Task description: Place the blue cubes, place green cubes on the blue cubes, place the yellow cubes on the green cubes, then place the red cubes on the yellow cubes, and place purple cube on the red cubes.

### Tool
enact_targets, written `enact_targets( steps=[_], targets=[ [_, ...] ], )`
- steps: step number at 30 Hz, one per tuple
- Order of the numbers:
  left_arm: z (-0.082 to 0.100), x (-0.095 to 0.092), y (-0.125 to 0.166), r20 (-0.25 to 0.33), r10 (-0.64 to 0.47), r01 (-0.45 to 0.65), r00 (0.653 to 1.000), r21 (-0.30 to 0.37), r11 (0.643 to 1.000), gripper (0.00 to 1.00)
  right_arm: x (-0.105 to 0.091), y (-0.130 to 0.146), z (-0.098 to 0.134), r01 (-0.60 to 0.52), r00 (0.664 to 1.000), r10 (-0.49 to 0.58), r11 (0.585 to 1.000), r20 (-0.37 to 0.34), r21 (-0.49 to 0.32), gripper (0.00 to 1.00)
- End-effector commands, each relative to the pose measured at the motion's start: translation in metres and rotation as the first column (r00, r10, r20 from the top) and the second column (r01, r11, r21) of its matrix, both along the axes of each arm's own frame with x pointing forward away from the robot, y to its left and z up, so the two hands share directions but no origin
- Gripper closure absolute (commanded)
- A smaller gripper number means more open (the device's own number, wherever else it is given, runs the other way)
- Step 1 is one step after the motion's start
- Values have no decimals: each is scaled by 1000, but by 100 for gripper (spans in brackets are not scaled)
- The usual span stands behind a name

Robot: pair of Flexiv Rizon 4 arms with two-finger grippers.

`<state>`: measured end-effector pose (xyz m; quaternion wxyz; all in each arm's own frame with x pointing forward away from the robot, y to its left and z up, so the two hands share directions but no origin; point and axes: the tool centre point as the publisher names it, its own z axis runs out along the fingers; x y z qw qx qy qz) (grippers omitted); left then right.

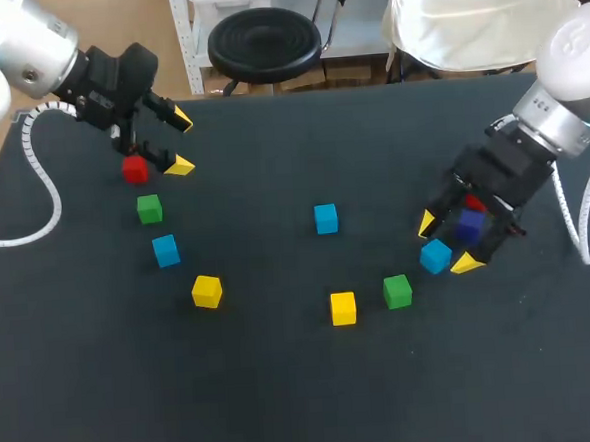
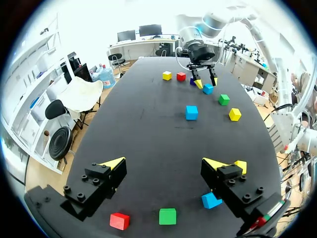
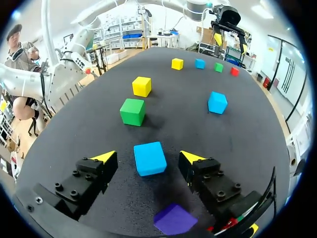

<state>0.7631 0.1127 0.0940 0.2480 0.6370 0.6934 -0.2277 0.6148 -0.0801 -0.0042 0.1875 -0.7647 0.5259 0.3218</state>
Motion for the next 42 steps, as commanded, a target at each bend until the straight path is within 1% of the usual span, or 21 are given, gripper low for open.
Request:
enact_targets(
  steps=[1,2,3,4,5,9,13,15,16,20,21,23,24,27,30,31,33,35,36,39,42],
  targets=[
    [0,-1,0,2,2,-2,1000,0,1000,0,0,1,-3,0,1000,0,1000,1,8,27],
    [0,-1,0,2,2,-2,1000,0,1000,0,0,1,-3,0,1000,0,1000,1,9,31],
    [0,-1,0,2,2,-2,1000,0,1000,0,0,1,-4,0,1000,0,1000,2,10,41],
    [0,-1,0,2,2,-2,1000,0,1000,0,1,1,-4,0,1000,0,1000,2,12,47],
    [0,-1,0,2,2,-2,1000,0,1000,0,1,2,-4,-1,1000,1,1000,3,13,50],
    [0,-1,0,2,2,-2,1000,0,1000,0,1,2,-5,2,1000,-2,1000,4,18,52],
    [0,-1,0,2,2,-2,1000,0,1000,0,2,2,-6,9,1000,-9,1000,10,28,63],
    [0,-1,0,2,2,-2,1000,0,1000,0,2,2,-4,25,1000,-25,999,12,33,93],
    [0,-1,0,2,2,-2,1000,0,1000,0,2,2,-3,44,999,-44,999,10,31,100],
    [0,-1,0,2,2,-2,1000,0,1000,0,3,2,6,112,994,-113,992,12,51,100],
    [0,-1,0,2,2,-2,1000,0,1000,0,3,3,10,119,993,-120,992,20,52,100],
    [0,-1,0,2,2,-2,1000,0,1000,0,2,6,17,167,985,-169,985,31,51,100],
    [0,-1,0,2,2,-2,1000,0,1000,0,2,8,24,163,986,-164,986,36,20,100],
    [0,-1,0,2,2,-2,1000,0,1000,0,2,15,38,208,978,-208,978,36,-1,100],
    [0,-1,0,2,2,-2,1000,0,1000,0,3,23,50,294,956,-294,956,18,6,100],
    [0,-1,0,2,2,-2,1000,0,1000,0,4,26,53,305,952,-305,952,15,5,100],
    [0,-1,0,2,2,-2,1000,0,1000,0,5,32,58,343,939,-343,939,14,-24,100],
    [0,-1,0,2,2,-2,1000,0,1000,0,7,37,63,374,927,-374,927,1,-9,100],
    [0,-1,0,2,2,-2,1000,0,1000,0,8,38,65,392,920,-392,920,0,-14,100],
    [0,-1,0,2,2,-2,1000,0,1000,0,12,44,67,422,906,-423,906,-18,-32,100],
    [0,-1,0,2,2,-2,1000,0,1000,0,18,48,65,438,897,-438,899,-58,-21,100]
  ],
)
